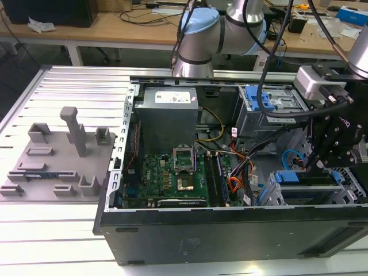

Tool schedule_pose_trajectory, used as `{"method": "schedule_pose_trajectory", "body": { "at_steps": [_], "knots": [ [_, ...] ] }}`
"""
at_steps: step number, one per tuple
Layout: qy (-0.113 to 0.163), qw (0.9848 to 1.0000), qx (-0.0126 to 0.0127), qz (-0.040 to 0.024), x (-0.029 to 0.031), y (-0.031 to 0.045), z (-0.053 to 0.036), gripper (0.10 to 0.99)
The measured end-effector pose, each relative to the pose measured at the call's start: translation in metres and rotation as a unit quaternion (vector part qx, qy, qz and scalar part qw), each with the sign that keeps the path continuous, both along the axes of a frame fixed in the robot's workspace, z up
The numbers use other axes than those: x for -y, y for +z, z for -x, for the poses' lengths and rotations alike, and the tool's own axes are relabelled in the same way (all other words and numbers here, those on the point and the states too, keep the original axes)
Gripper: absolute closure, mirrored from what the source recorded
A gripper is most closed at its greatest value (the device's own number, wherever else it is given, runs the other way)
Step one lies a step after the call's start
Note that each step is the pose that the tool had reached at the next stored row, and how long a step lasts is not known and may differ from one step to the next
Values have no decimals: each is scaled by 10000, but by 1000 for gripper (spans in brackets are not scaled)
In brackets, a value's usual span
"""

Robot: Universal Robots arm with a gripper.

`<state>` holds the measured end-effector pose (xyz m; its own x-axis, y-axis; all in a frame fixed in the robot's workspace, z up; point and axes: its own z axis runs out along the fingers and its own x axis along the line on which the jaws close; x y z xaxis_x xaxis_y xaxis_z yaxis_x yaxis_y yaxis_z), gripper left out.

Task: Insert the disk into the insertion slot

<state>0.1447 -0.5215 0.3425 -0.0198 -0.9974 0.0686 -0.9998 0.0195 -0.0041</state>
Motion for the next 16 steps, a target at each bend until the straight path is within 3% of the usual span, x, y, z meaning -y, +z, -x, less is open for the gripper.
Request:
{"method": "schedule_pose_trajectory", "body": {
  "at_steps": [4,5,6,8,10,13,16],
  "knots": [
    [21,10000,0,-1,10,-38,0,914],
    [21,10000,0,-5,12,-42,0,855],
    [21,10000,0,-9,14,-42,0,855],
    [21,10000,0,-12,15,-35,0,729],
    [21,10000,0,-16,15,-4,1,729],
    [21,10000,0,-17,15,106,1,729],
    [21,10000,1,-16,15,286,1,729]
  ]
}}
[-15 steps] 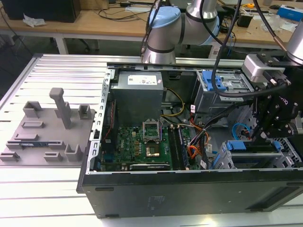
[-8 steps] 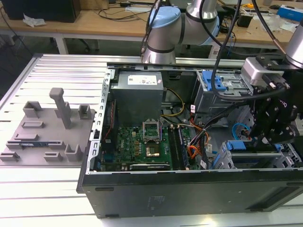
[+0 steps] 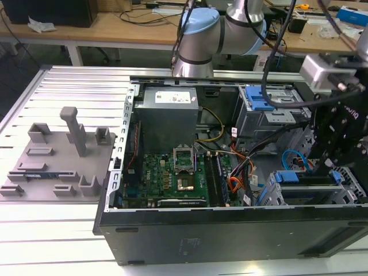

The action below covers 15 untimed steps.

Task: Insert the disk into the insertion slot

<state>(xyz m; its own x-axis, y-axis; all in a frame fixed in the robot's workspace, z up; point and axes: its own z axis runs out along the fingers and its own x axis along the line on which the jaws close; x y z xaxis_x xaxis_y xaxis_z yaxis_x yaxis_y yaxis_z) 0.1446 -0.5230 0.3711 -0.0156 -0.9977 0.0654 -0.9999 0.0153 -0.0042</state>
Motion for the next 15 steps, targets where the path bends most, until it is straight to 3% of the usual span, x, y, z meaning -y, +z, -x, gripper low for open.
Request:
{"method": "schedule_pose_trajectory", "body": {
  "at_steps": [1,5,11,13,14,15],
  "knots": [
    [0,10000,1,0,0,94,0,729],
    [0,10000,1,0,-3,308,0,729],
    [0,10000,1,6,-5,317,0,745],
    [0,10000,1,6,-5,316,0,875],
    [0,10000,1,7,-5,316,0,875],
    [0,10000,1,8,-5,316,0,933]
  ]
}}
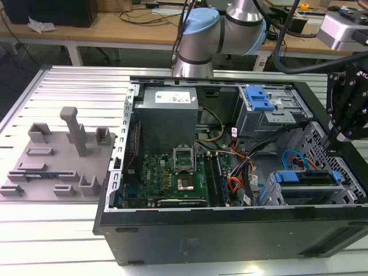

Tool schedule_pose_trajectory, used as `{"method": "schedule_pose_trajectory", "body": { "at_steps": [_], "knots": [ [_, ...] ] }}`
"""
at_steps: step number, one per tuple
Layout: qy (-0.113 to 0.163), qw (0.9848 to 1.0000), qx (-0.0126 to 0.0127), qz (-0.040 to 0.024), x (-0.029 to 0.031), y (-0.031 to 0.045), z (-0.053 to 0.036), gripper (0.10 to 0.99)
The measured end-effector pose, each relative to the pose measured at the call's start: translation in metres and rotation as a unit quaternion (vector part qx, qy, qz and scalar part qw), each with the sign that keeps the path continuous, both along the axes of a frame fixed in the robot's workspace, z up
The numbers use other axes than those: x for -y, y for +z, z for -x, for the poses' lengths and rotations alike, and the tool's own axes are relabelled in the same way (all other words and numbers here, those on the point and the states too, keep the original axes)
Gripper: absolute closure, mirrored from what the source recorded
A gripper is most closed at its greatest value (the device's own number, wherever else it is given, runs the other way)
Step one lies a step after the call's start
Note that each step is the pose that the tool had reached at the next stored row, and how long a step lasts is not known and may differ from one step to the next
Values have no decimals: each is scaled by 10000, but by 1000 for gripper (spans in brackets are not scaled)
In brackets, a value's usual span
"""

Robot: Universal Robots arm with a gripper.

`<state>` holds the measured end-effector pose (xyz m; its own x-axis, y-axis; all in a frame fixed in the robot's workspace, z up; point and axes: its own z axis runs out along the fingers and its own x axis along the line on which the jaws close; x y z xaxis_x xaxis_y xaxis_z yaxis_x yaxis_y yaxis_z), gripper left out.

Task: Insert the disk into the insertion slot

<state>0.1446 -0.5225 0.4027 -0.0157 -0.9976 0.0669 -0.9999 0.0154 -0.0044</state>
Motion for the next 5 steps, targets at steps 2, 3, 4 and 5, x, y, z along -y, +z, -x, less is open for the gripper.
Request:
{"method": "schedule_pose_trajectory", "body": {
  "at_steps": [2,3,4,5],
  "knots": [
    [0,10000,0,1,0,0,0,980],
    [0,10000,0,2,0,0,0,980],
    [0,10000,0,3,0,0,0,980],
    [0,10000,0,4,0,0,0,980]
  ]
}}
